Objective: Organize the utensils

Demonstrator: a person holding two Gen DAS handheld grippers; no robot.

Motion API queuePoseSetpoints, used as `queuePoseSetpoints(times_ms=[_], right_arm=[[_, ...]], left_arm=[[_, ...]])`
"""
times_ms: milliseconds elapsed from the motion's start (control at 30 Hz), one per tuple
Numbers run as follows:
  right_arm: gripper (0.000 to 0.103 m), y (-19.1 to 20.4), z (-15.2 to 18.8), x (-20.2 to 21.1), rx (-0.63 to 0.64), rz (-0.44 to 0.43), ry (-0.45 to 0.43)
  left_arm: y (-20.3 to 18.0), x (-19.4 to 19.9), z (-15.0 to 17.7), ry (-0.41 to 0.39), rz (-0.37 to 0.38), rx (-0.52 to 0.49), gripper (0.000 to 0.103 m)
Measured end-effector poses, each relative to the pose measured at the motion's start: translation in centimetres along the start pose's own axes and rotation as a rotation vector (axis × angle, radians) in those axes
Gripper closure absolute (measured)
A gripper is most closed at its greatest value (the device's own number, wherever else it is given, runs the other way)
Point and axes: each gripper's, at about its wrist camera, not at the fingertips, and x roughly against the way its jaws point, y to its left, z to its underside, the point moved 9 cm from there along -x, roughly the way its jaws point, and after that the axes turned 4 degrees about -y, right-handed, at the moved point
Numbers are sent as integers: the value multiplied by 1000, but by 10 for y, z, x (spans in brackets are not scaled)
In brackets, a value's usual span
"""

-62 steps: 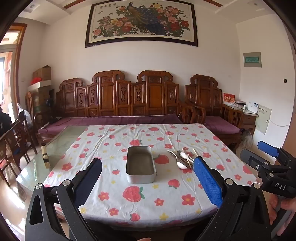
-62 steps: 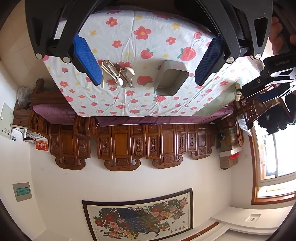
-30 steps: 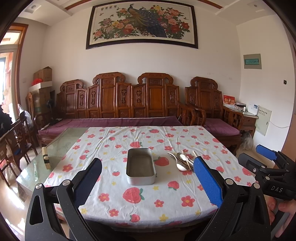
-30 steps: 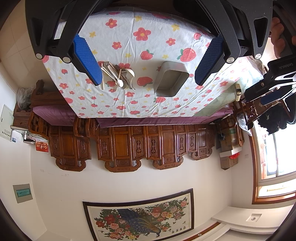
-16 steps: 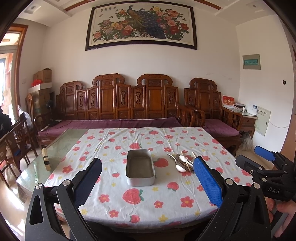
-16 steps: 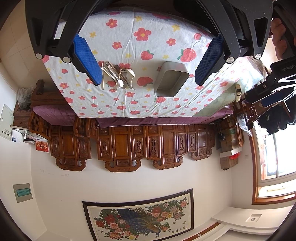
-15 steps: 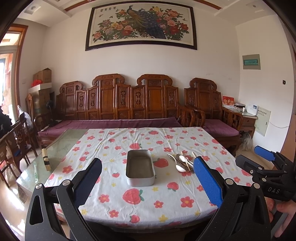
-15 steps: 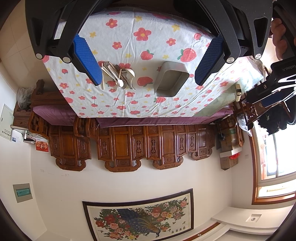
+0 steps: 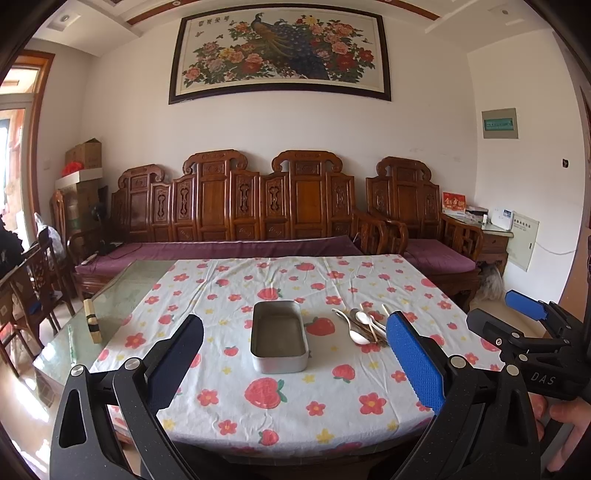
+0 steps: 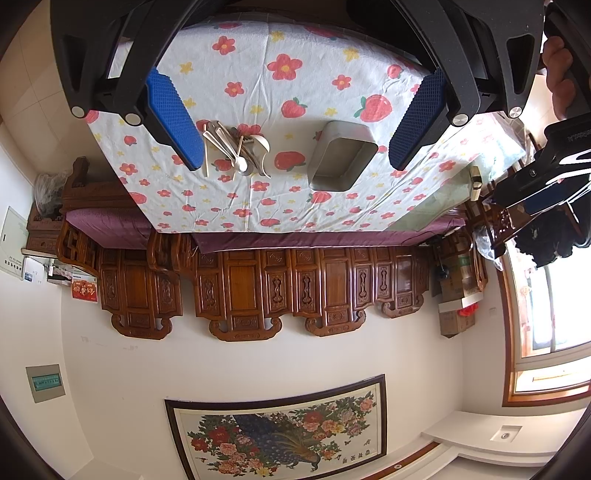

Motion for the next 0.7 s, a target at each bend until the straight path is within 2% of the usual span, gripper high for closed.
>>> queuePoseSetpoints(times_ms=[700], right_arm=[[3, 0, -1, 1, -2, 0, 1]], left_arm=[[0, 3, -8, -5, -2, -7, 7]])
